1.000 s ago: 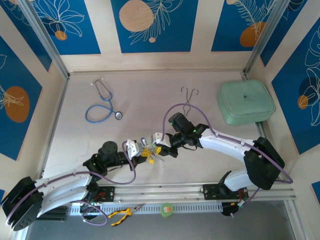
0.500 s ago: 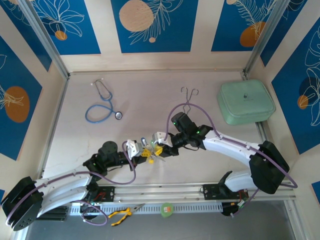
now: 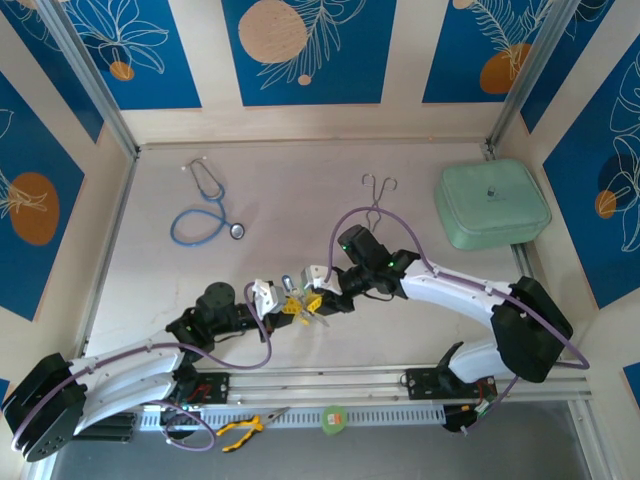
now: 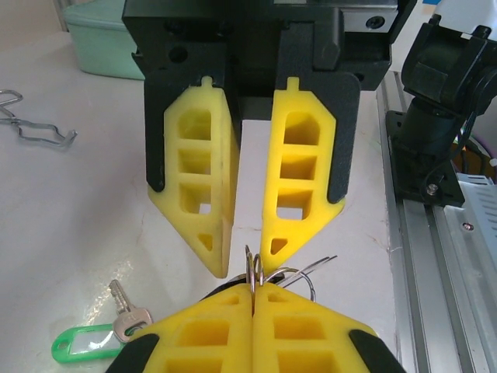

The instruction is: Put the keys on the keyring

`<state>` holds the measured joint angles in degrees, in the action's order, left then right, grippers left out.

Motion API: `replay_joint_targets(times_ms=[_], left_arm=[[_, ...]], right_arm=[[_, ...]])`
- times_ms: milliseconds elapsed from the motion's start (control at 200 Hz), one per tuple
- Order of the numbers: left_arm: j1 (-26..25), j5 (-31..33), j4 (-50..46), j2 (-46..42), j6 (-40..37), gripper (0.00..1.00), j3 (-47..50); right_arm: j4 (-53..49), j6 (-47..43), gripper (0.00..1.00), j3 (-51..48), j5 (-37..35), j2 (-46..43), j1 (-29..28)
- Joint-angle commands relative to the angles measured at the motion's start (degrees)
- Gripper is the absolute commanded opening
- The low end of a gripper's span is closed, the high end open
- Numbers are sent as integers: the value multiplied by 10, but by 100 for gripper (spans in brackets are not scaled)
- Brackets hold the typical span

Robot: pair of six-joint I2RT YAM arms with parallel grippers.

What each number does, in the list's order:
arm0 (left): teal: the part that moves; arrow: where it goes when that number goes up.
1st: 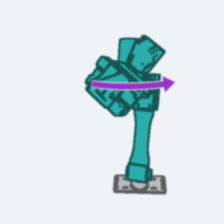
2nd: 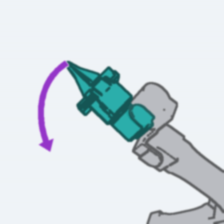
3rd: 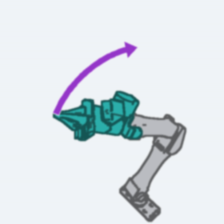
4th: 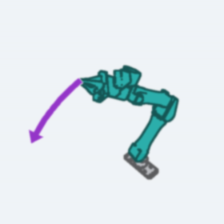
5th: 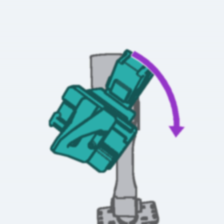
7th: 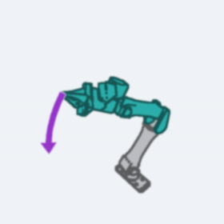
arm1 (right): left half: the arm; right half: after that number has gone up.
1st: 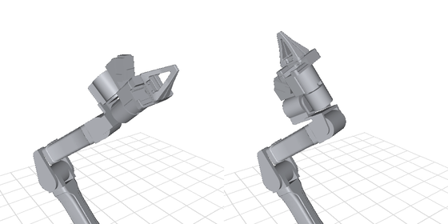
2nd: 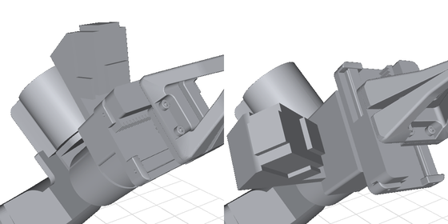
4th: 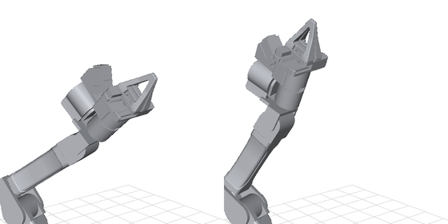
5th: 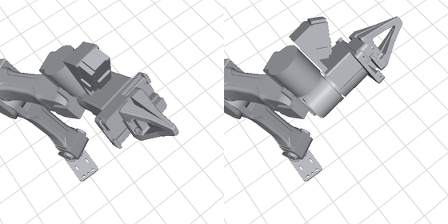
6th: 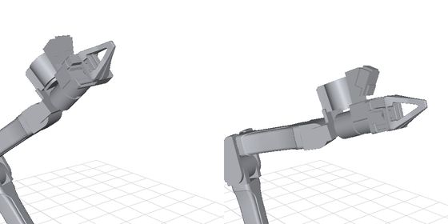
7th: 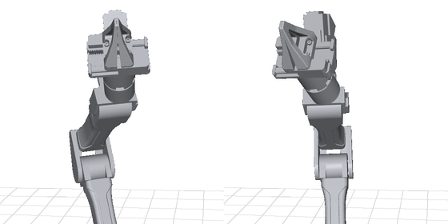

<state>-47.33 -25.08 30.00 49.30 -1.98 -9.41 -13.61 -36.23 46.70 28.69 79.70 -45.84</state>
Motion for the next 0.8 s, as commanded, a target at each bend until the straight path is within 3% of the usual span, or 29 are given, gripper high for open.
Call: replay_joint_targets(times_ms=[0, 85, 165, 200, 255, 310, 550, 790], left_arm=[[-4, -16, 28, -3, -4, 0, -2], [-4, -14, 27, -3, -4, 0, -1], [-4, -3, 23, -3, -3, 0, -1], [-4, 4, 16, -5, -2, 9, -2], [-4, 20, -4, -13, -2, 30, -4], [-4, 34, -31, -30, -4, 37, -9], [-4, 72, -204, -100, -23, 37, -57], [-4, 65, -247, -87, -27, 33, -77]], right_arm=[[8, -10, 17, 20, 26, 10, -6], [13, -9, 14, 22, 35, 11, -6], [14, -8, 4, 21, 39, 9, -7], [12, -9, 1, 21, 38, 9, -6], [-1, -11, 0, 23, 31, 7, -7], [-24, -17, 0, 30, 19, 7, -7], [-156, -52, 0, 87, -68, 34, -32], [-195, -43, 0, 132, -103, 54, -53]])
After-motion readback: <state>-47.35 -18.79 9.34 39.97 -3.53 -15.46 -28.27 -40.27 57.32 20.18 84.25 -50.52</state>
